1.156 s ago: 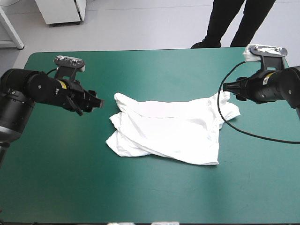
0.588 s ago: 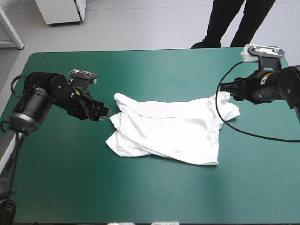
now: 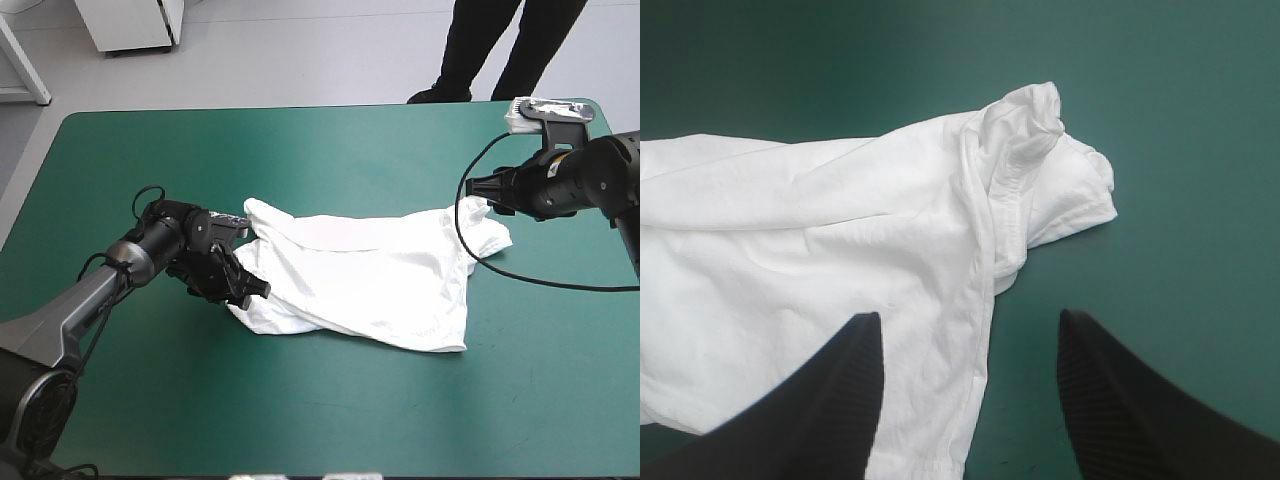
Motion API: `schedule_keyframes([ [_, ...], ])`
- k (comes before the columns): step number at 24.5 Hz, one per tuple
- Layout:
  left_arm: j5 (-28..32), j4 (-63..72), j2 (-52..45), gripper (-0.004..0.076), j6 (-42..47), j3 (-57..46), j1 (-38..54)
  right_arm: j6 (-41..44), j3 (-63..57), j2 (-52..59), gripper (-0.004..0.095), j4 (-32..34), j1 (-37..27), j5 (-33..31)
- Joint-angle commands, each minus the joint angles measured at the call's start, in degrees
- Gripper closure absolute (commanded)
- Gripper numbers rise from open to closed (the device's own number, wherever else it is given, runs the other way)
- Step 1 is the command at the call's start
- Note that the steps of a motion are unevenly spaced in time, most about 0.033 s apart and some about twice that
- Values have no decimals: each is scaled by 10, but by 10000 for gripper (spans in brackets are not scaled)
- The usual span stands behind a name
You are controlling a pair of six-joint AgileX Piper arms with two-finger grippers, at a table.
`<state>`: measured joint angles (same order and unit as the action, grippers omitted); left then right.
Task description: Fold the cloth
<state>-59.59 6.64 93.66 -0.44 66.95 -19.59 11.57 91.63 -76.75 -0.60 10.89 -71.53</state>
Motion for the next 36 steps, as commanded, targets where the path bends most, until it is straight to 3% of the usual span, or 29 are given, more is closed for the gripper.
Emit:
schedule_keyframes([
  [1, 10, -8, 9, 353, 13, 12, -4, -16, 17, 13, 413, 0, -4, 0],
  [9, 17, -4, 67, 356, 16, 12, -4, -16, 17, 11, 413, 6, -4, 0],
  [11, 17, -4, 72, 387, 16, 12, -4, -16, 17, 8, 413, 6, -4, 0],
  [16, 25, -4, 71, 728, 4, 12, -4, -30, -18, 8, 413, -40, 2, 0],
  [21, 20, 15, 71, 734, 1, 12, -4, 24, -176, 14, 412, 28, 90, 7],
  [24, 25, 37, 71, 734, -10, 12, -4, 87, -268, 13, 412, 35, 142, 81],
  [29, 28, 45, 71, 734, -22, 12, -4, 113, -364, 6, 413, 31, 143, 155],
  [36, 30, 45, 71, 734, -22, 12, -4, 128, -403, -31, 413, 24, 143, 209],
])
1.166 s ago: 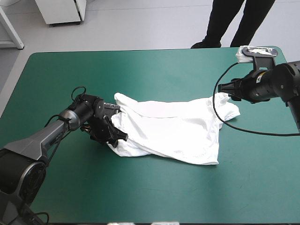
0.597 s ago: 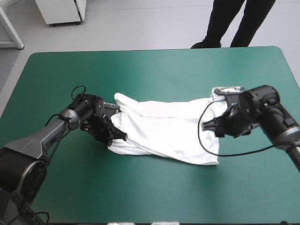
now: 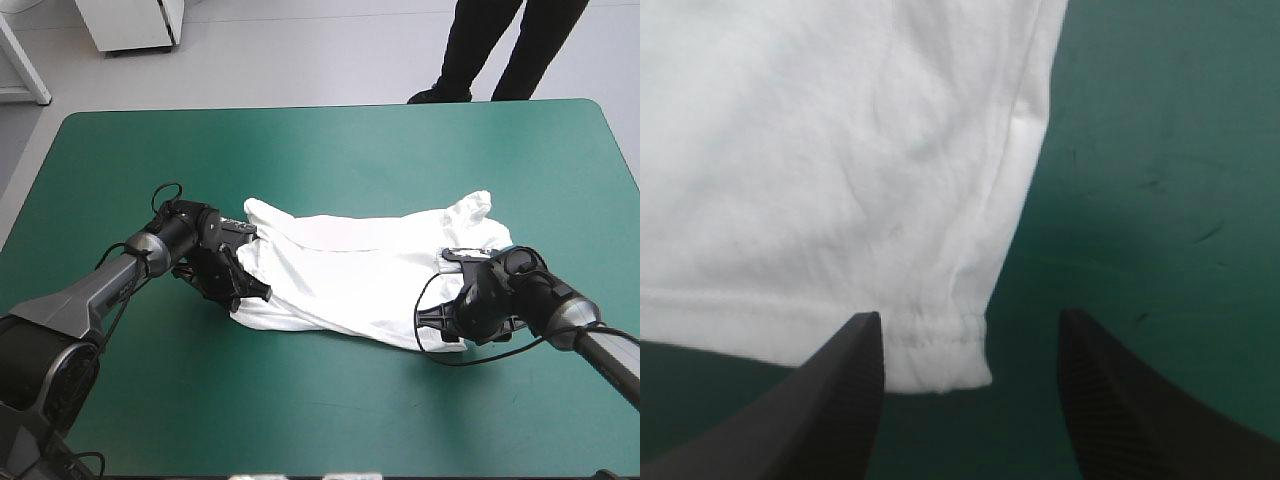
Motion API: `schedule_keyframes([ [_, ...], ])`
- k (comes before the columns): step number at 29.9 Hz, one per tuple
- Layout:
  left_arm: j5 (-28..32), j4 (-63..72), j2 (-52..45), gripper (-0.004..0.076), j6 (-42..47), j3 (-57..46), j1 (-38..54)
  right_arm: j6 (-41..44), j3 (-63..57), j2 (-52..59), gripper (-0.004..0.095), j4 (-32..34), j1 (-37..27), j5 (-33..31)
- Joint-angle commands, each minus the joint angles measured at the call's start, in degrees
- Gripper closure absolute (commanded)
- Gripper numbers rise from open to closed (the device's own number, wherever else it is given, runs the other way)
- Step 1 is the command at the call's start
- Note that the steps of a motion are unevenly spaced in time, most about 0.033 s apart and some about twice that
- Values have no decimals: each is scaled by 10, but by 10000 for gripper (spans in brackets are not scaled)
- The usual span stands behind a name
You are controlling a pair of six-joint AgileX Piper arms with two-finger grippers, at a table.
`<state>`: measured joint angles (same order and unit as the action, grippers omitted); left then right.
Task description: Fold the cloth
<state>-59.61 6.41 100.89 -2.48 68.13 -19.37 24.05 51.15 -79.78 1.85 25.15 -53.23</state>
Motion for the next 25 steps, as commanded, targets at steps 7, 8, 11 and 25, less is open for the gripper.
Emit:
schedule_keyframes([
  [7, 30, 48, -1, 734, -1, 0, -6, 1, -13, -56, 467, -23, 1, 39],
  [8, 30, 48, -1, 734, -1, 0, -6, 1, -13, -61, 524, -23, 2, 39],
  [11, 30, 48, -1, 734, -1, 0, -6, -3, -13, -64, 819, -24, 3, 38],
  [25, -21, -35, -116, 734, 1, 0, -4, -21, 87, 80, 925, 16, 3, -56],
])
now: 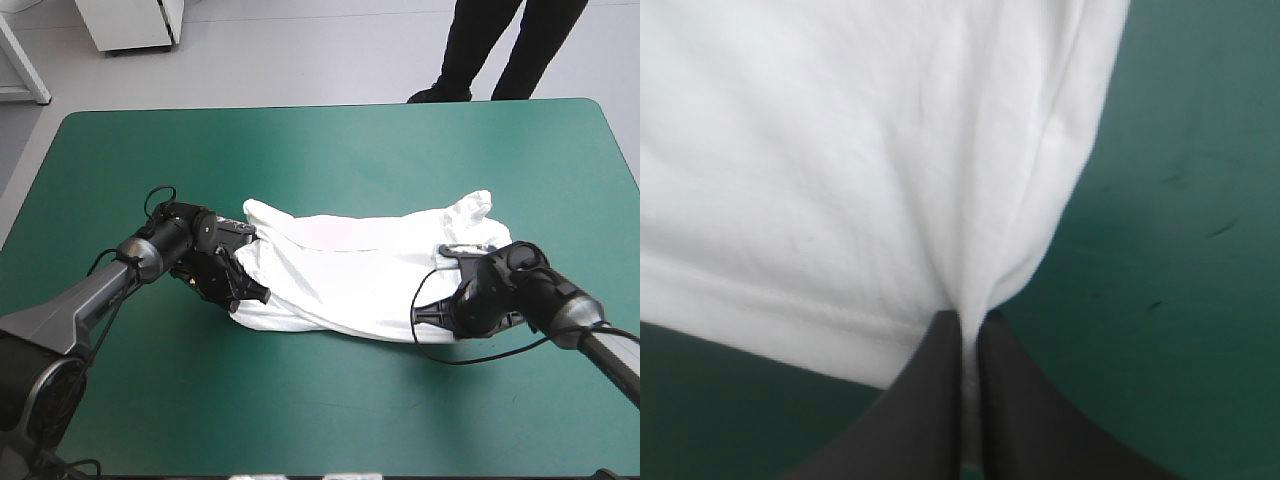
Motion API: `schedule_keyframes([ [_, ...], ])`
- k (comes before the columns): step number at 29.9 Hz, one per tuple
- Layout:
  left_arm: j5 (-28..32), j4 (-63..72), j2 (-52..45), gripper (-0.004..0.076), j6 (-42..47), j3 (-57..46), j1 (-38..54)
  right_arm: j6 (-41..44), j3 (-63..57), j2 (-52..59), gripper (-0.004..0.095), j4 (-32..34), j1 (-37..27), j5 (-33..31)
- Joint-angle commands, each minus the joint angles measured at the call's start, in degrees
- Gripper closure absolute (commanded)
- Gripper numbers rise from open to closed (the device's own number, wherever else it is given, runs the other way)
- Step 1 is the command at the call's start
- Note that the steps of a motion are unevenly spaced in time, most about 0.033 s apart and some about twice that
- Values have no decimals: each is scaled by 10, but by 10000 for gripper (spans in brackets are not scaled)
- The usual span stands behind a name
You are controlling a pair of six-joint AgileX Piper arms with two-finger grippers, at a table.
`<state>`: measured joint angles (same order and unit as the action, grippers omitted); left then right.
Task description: Fold the cloth
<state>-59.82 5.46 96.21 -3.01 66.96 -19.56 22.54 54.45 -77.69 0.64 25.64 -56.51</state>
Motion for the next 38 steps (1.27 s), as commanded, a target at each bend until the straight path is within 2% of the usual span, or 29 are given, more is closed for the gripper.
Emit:
schedule_keyframes([
  [1, -29, -37, -88, 734, 8, 13, -2, -6, 82, 77, 925, 41, -1, -41],
  [5, -72, -79, -160, 734, 17, 39, -2, -6, 189, 127, 925, 100, -1, -92],
  [9, -106, -102, -229, 734, 17, 110, -2, -22, 303, 149, 925, 150, -1, -140],
  [13, -130, -102, -269, 734, 17, 245, -2, -82, 429, 152, 925, 151, -1, -150],
  [18, -139, -100, -272, 734, 3, 455, -2, -96, 559, 152, 925, 165, -1, -149],
  [23, -124, -99, -260, 734, -12, 654, -2, -125, 667, 152, 925, 166, -1, -123],
  [26, -92, -89, -255, 734, -15, 745, -2, -141, 730, 152, 924, 161, -1, -89],
  [32, -17, -29, -255, 734, -30, 820, -2, -163, 815, 150, 923, 127, -1, -33],
  [38, 27, 19, -255, 734, -56, 822, -2, -173, 863, 135, 919, 107, -1, -36],
])
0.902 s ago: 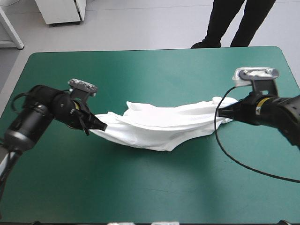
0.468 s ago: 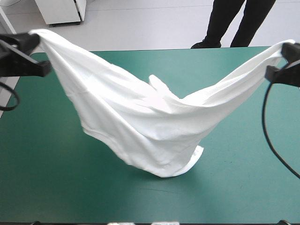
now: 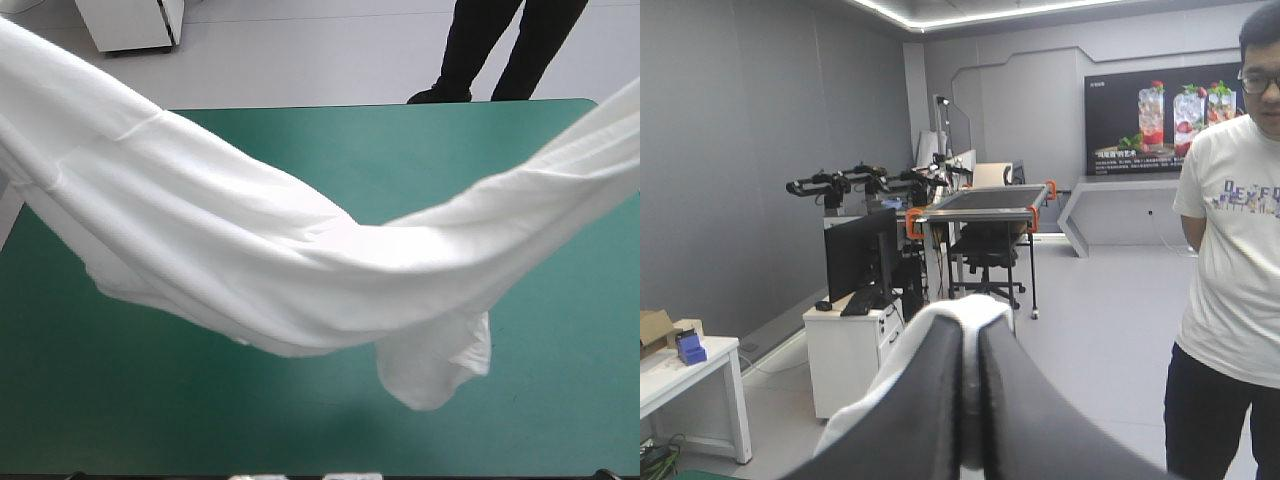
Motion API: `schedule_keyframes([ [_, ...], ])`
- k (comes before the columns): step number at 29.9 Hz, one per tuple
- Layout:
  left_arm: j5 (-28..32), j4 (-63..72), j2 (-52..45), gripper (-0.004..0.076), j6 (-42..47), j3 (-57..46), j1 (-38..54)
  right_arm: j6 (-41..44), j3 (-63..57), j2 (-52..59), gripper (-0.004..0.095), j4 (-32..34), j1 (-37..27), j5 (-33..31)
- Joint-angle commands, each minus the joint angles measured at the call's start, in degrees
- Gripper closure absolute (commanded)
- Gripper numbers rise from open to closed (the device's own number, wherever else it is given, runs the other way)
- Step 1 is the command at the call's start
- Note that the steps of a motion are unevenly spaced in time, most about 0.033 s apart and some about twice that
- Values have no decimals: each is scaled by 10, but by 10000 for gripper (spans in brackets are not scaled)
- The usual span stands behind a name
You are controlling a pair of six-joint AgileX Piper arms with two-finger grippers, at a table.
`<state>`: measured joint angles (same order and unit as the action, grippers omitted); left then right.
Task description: Fold the cloth
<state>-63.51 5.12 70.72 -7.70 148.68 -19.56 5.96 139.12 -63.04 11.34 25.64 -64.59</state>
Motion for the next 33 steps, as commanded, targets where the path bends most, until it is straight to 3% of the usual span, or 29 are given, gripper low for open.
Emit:
schedule_keyframes([
  [1, 59, 20, 3, 734, -9, 5, -2, -8, 15, -14, 919, 0, -1, 40],
  [6, -31, -11, 27, 734, -3, -8, -2, -3, 10, -43, 919, 37, -1, -71],
  [10, -104, -19, 60, 734, 11, -49, -2, 16, -40, -57, 920, 52, -1, -69],
  [15, -102, -19, 87, 734, 21, -180, -2, 50, -152, -78, 926, 119, -1, -69],
  [18, -96, -51, 104, 734, 30, -279, -2, 59, -233, -93, 925, 146, -1, -55],
  [25, -40, -89, 177, 734, 42, -441, -2, 120, -398, -155, 926, 146, -23, 51],
  [29, -2, -94, 241, 734, 58, -456, -2, 141, -431, -215, 925, 100, -78, 84],
  [33, 85, -100, 303, 734, 66, -456, -2, 128, -431, -285, 926, 32, -130, 120],
])
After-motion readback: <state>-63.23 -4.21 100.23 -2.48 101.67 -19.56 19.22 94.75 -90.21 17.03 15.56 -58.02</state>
